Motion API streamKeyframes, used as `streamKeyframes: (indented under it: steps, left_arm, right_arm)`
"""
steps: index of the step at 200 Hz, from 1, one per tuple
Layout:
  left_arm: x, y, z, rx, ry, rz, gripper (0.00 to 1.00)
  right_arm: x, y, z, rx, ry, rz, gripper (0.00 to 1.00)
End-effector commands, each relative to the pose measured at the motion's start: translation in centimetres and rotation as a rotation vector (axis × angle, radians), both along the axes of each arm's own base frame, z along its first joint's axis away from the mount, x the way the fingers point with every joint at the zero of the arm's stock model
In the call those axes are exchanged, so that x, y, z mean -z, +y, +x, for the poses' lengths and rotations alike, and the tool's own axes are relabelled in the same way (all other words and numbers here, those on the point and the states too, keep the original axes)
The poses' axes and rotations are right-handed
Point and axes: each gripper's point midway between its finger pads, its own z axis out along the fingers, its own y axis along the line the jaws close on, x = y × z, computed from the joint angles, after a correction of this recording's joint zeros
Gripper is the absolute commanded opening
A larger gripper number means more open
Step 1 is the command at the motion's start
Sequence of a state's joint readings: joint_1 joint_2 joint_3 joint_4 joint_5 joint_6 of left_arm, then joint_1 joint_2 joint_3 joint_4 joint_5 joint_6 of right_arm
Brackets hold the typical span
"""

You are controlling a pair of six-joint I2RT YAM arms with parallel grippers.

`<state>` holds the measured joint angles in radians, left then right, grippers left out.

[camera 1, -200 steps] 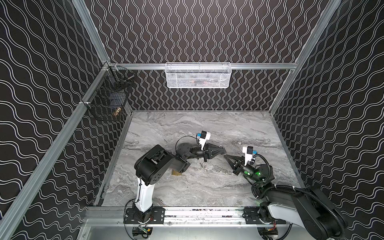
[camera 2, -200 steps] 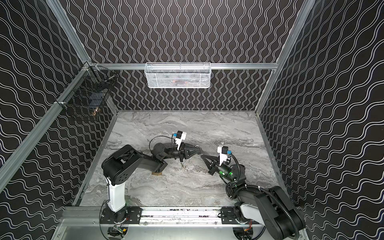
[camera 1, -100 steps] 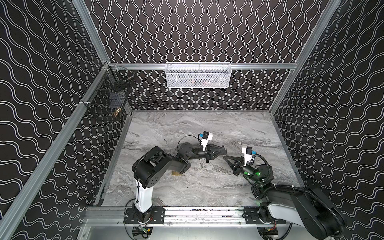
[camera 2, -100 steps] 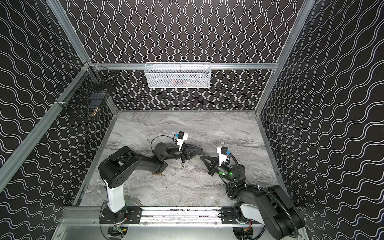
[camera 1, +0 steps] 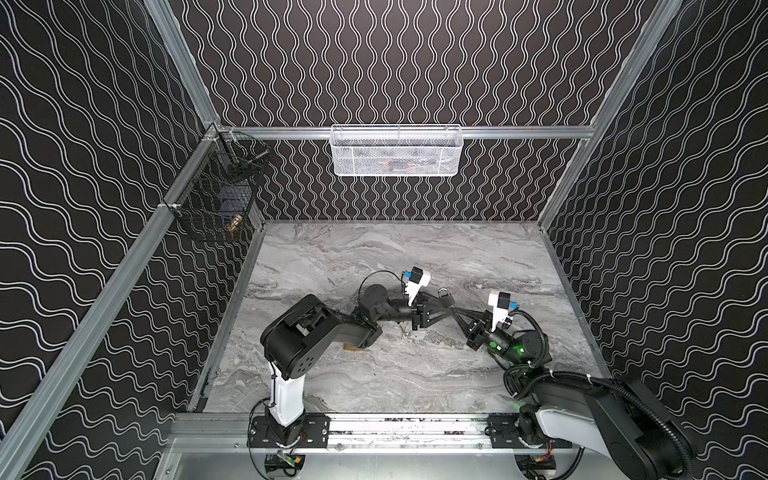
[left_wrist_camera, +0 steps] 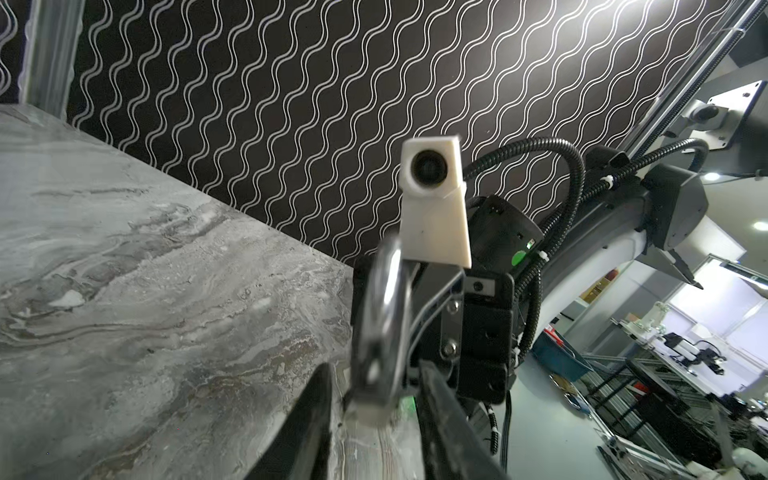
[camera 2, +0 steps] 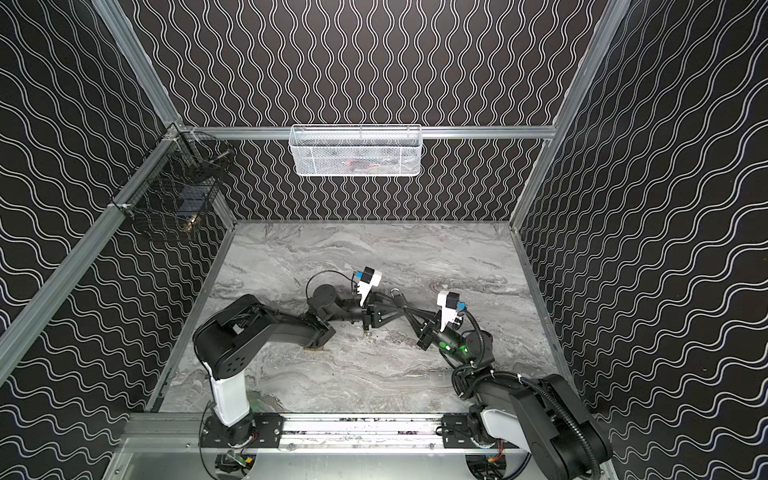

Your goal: Unlock with the key

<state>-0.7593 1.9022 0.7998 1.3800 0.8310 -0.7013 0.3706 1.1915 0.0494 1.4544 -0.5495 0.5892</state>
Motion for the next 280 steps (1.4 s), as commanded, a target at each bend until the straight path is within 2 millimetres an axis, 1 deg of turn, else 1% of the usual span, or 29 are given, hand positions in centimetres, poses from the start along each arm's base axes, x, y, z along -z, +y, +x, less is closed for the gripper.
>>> streamKeyframes:
  steps: [1,20,32,39,58,79,94,131,172,189,231,255,280]
  left_arm:
    - [-1.0,0.3,0.0,0.007,-0.004,-0.039,0.4]
    - [-1.5,0.5,0.1,-0.004,-0.007,-0.06,0.42]
    - [-1.8,0.8,0.3,-0.027,-0.015,-0.074,0.47]
    - [-2.2,1.1,0.5,-0.044,-0.023,-0.088,0.48]
    - [-2.8,2.2,1.3,-0.102,-0.034,-0.11,0.48]
    - [-3.4,2.6,1.7,-0.111,-0.042,-0.121,0.48]
    - [-3.8,2.5,1.7,-0.103,-0.047,-0.126,0.48]
    - [-3.8,2.1,2.0,-0.092,-0.039,-0.131,0.47]
    - [-3.9,1.3,1.7,-0.064,-0.038,-0.133,0.45]
    - [-3.9,1.2,1.7,-0.066,-0.039,-0.135,0.44]
    - [-3.7,0.6,1.6,-0.048,-0.031,-0.132,0.33]
    - [-3.6,0.6,1.7,-0.052,-0.03,-0.133,0.2]
    - [-3.7,0.5,1.7,-0.05,-0.026,-0.134,0.04]
  right_arm:
    - [-2.4,-0.4,-0.3,0.012,-0.104,0.042,0.0]
    - [-2.4,-0.3,-0.3,0.014,-0.102,0.038,0.0]
    - [-2.3,-0.3,-0.2,0.016,-0.097,0.036,0.0]
    - [-2.2,-0.4,-0.2,0.017,-0.097,0.036,0.0]
    - [-2.2,-0.4,-0.2,0.016,-0.097,0.036,0.0]
    - [-2.2,-0.3,-0.1,0.011,-0.091,0.038,0.0]
    - [-2.2,-0.2,-0.1,0.008,-0.091,0.04,0.0]
    - [-2.1,-0.2,-0.1,0.005,-0.089,0.037,0.0]
    - [-2.0,-0.1,0.0,0.003,-0.084,0.035,0.0]
    - [-2.1,-0.1,0.0,0.002,-0.085,0.037,0.0]
    - [-2.0,-0.2,0.1,0.009,-0.084,0.034,0.0]
    - [-2.0,-0.2,0.1,0.009,-0.082,0.035,0.0]
    - [-2.0,-0.3,0.2,0.017,-0.079,0.038,0.0]
